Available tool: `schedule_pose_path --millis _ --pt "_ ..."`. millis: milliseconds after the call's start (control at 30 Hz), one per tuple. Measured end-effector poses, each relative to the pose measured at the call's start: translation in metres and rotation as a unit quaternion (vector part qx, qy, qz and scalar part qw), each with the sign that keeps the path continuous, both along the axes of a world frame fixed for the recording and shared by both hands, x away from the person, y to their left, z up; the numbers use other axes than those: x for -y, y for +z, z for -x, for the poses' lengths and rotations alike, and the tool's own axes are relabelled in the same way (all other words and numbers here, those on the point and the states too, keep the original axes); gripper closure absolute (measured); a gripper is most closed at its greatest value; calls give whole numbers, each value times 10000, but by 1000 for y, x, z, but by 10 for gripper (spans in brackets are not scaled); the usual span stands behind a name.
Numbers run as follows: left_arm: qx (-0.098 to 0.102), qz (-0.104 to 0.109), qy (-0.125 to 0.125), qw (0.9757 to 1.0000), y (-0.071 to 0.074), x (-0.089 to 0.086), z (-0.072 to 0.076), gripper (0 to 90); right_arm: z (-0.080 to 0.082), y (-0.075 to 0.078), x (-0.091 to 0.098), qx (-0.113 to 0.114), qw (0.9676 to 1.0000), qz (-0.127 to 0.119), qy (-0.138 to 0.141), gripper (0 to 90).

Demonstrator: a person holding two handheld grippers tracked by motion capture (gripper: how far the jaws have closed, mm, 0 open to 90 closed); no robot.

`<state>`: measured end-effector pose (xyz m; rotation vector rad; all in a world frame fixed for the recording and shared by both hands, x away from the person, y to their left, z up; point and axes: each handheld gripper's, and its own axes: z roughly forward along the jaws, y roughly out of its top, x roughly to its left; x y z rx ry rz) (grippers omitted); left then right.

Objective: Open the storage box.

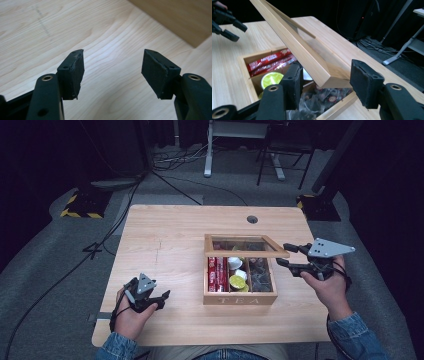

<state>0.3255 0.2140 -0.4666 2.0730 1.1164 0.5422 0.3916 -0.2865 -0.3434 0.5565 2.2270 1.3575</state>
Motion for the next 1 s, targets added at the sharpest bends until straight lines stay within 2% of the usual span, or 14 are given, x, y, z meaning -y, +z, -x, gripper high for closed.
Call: schedule_pose_path --millis 200,333,467,700,1000 --pt "-53 -46 53 10000 -4 -10 -6 346 -13 8 1 -87 9996 -275 3 460" --pt "-114 -77 53 9999 -10 -12 -11 343 -21 14 0 -154 9992 -363 -7 467" --pt "-210 -213 21 9995 -20 -13 -20 346 -29 20 -2 -195 9991 -387 -36 472" --pt "-182 -80 26 9998 -24 -14 -28 346 -42 32 -8 -206 9993 -308 -75 482" --pt "-172 -43 34 9998 -28 -16 -35 346 -60 40 -10 -231 9985 -459 -189 484"
